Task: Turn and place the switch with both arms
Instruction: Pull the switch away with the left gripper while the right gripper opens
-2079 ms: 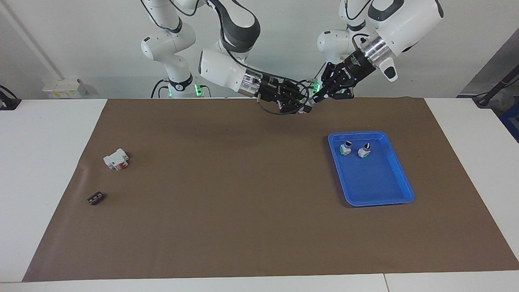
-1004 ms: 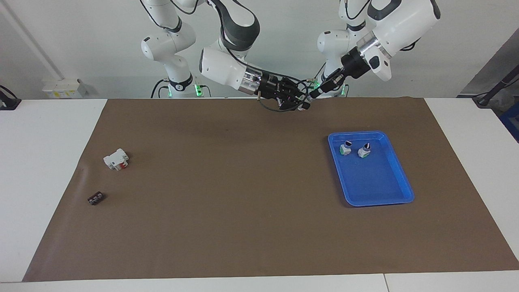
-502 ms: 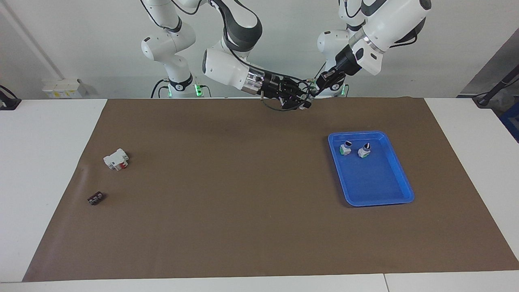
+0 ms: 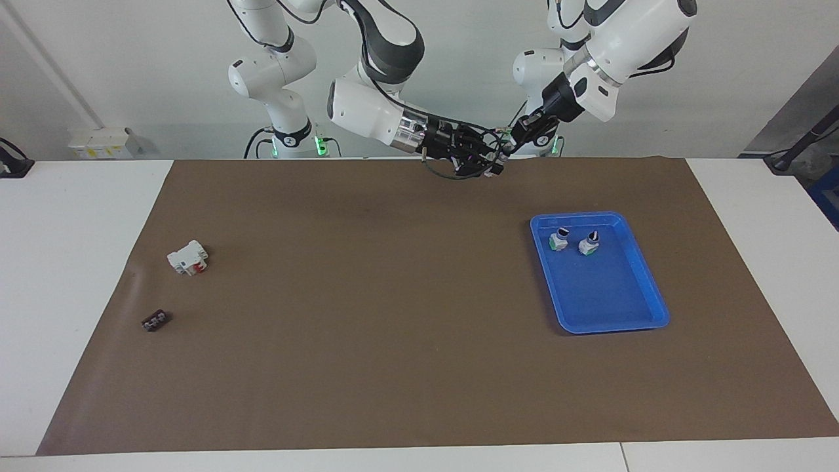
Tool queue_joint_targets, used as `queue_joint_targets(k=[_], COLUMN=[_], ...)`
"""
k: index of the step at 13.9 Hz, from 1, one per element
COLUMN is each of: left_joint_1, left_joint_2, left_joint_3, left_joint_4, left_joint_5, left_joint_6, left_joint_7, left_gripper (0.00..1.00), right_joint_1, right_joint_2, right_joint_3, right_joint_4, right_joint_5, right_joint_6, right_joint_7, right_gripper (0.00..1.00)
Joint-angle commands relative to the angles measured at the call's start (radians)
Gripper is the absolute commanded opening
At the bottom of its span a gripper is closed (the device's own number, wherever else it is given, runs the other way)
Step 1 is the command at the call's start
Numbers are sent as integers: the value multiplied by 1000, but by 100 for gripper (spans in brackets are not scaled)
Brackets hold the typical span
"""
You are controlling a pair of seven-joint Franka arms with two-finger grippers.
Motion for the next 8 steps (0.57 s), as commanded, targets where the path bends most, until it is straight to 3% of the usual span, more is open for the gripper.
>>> queue_joint_targets(k=[1,5,8], left_joint_1=[-20,-20,-15], left_joint_2=[-36,-36,-39], left_joint_3=[-27,-27,-27], left_joint_4=[-45,-48,-56], left_joint_5=[-13,-11,19], left_joint_6=[-88,-85,-66], left_joint_7=[-7,-2,48], left_gripper=[0,0,0], right_joint_1=[-9,-20,-32], right_joint_2=[12,-45,-89], right_joint_3=[-4,-6,-9], right_joint_4=[70,38,3], right_joint_5=[6,-39,-169], right_joint_6=[58,53,52], right_joint_7=[-4,-4,-4], right_gripper=[100,100,100])
